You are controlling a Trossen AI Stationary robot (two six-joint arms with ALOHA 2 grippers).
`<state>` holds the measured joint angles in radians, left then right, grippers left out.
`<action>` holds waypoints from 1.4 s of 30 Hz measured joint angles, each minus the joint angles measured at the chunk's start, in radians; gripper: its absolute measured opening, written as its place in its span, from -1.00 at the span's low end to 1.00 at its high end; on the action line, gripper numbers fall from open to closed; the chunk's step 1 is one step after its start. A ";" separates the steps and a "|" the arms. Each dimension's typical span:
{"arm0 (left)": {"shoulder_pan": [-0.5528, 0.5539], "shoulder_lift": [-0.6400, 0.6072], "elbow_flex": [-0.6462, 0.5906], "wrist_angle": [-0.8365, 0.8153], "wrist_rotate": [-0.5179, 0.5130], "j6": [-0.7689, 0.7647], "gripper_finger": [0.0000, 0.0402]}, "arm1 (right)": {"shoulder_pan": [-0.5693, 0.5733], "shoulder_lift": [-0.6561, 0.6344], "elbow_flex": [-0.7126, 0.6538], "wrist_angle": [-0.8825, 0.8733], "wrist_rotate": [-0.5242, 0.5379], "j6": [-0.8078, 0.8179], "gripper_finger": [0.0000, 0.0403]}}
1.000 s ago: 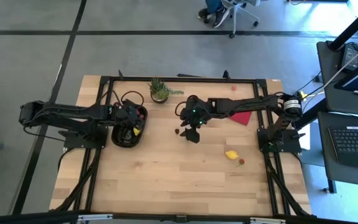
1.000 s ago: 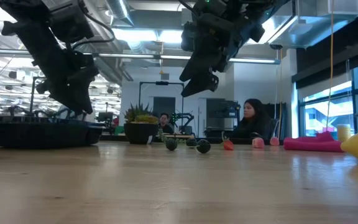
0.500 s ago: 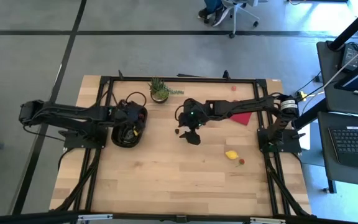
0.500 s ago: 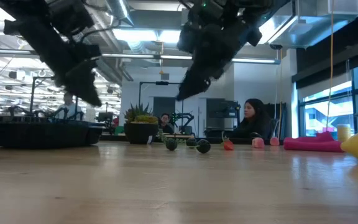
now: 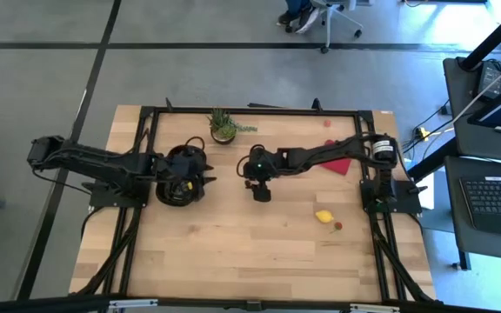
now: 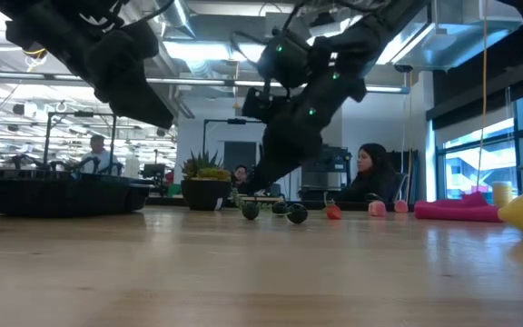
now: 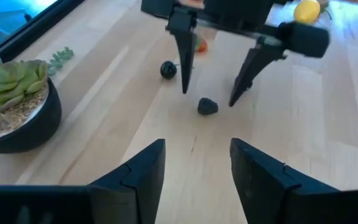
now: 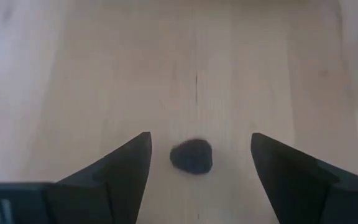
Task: Pick and placing Produce into tupperware
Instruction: Put the blackberry into the black container
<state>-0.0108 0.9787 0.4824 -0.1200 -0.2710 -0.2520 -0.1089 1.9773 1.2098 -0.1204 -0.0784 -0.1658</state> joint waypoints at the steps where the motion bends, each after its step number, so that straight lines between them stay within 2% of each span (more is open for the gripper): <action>1: -0.003 0.000 0.000 0.001 0.000 0.000 -0.15 | 0.000 0.008 0.000 0.004 0.000 0.000 0.37; 10: -0.006 0.000 0.000 0.001 0.000 0.000 -0.20 | 0.000 0.060 0.000 0.012 0.007 0.005 0.37; 14: -0.006 0.000 0.000 0.001 0.000 0.000 -0.18 | 0.000 0.064 0.000 0.021 0.009 0.009 0.31; 23: -0.006 0.000 0.000 0.001 -0.001 0.000 -0.14 | 0.000 0.090 0.003 0.035 0.003 0.010 -0.02; 31: -0.006 0.000 0.000 0.001 -0.001 -0.001 -0.19 | 0.000 0.091 0.007 0.028 0.008 0.040 -0.41; 39: -0.006 0.000 0.000 0.001 -0.001 -0.005 -0.17 | 0.002 0.093 0.078 -0.033 0.002 0.087 -0.42; 42: -0.012 0.001 0.000 0.000 -0.001 0.057 -0.17 | 0.006 0.092 0.119 -0.049 -0.011 0.098 -0.42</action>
<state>-0.0228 0.9798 0.4824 -0.1196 -0.2724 -0.1952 -0.1033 2.0689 1.3288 -0.1693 -0.0894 -0.0680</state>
